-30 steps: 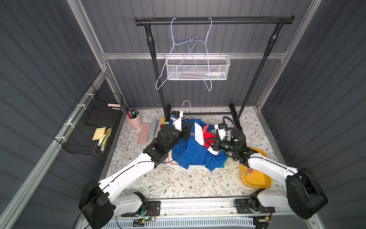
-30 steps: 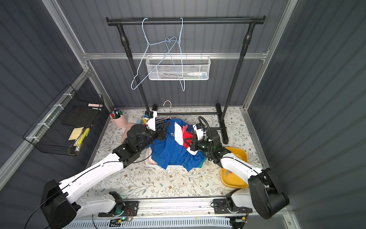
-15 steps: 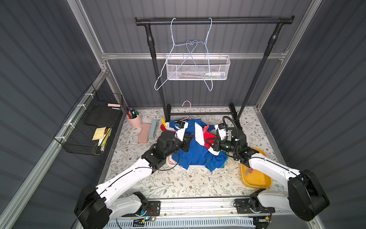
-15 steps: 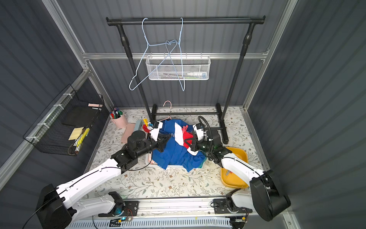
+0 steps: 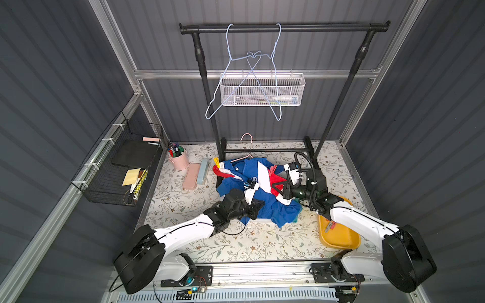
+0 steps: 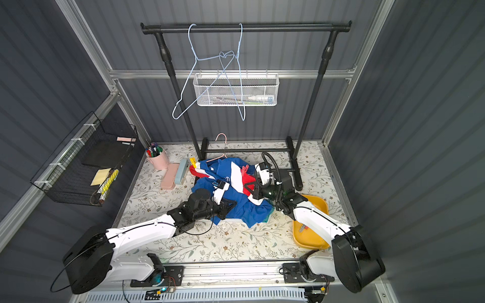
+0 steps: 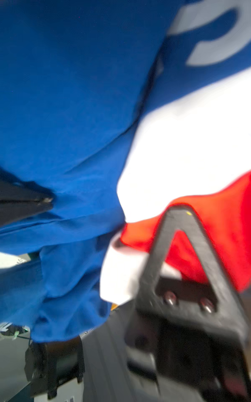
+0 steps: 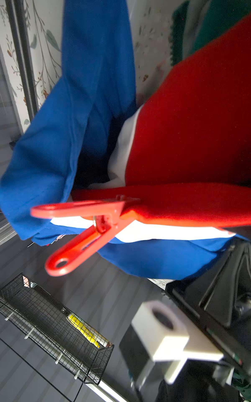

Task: Remove the clothespins securing jackets to the hanger
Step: Adjust the jacket in the basket.

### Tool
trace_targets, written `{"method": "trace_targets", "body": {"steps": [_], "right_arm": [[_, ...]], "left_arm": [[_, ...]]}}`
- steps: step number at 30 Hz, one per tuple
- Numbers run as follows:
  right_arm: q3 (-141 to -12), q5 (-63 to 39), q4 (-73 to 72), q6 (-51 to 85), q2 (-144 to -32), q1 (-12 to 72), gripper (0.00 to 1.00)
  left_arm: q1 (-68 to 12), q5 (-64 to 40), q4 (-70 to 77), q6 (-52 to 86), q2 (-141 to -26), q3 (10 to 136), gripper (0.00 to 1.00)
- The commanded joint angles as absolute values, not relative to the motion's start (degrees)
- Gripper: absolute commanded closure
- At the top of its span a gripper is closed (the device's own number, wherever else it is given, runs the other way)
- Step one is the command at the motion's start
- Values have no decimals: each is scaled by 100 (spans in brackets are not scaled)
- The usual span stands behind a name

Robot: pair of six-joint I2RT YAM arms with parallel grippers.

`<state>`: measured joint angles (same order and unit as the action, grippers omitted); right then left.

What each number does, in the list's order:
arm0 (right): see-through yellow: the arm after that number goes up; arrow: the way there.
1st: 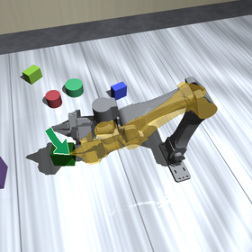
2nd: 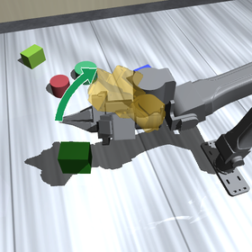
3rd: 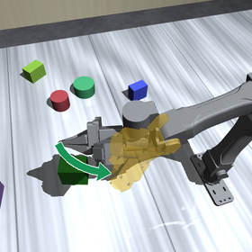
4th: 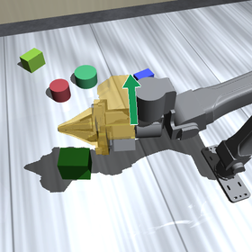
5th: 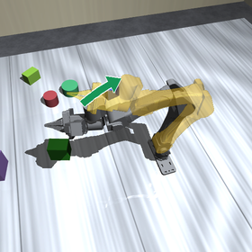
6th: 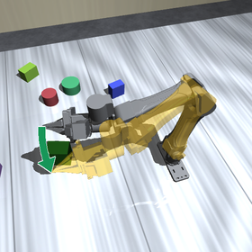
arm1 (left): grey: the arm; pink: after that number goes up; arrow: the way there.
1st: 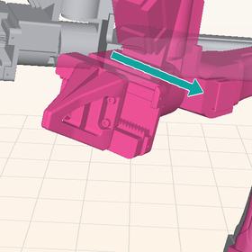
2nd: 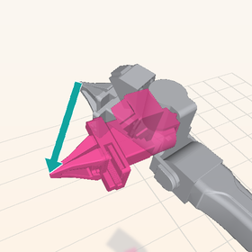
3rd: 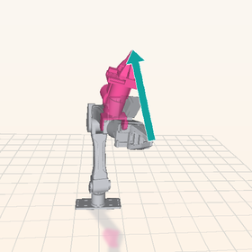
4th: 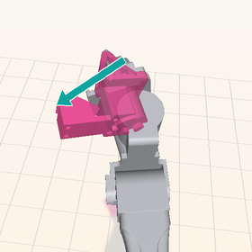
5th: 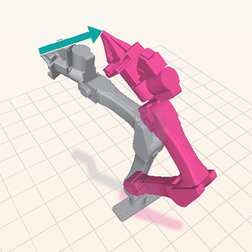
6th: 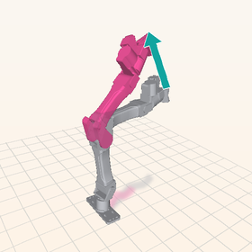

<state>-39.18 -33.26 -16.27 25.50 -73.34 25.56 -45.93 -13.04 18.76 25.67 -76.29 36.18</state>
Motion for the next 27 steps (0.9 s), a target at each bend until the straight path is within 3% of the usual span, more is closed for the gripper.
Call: {"method": "trace_targets", "body": {"steps": [1, 10, 17, 22, 24, 27], "right_arm": [[-4157, -3515, -1152, 2475, -7434, 2558, 100], [-4504, -3480, -835, 2615, -7725, 2666, 100], [-4833, -3516, -272, 2710, -7997, 2716, 100], [-4853, -3430, -170, 2842, -8014, 2706, 100], [-4895, -3350, -82, 2807, -8034, 2707, 100], [-4890, -3264, -190, 2824, -8054, 2706, 100]], "left_arm": [[-4588, -1418, 2348, 2908, -8250, 3436, 100], [-4588, -1434, 2884, 3499, -9611, 3886, 100], [-4605, -858, 2503, 3551, -9221, 4001, 100], [-4627, -792, 1500, 2838, -7987, 4666, 69], [-4632, -985, 1267, 2671, -7702, 4857, 63], [-4632, -1085, 966, 2473, -7423, 5011, 62]]}}
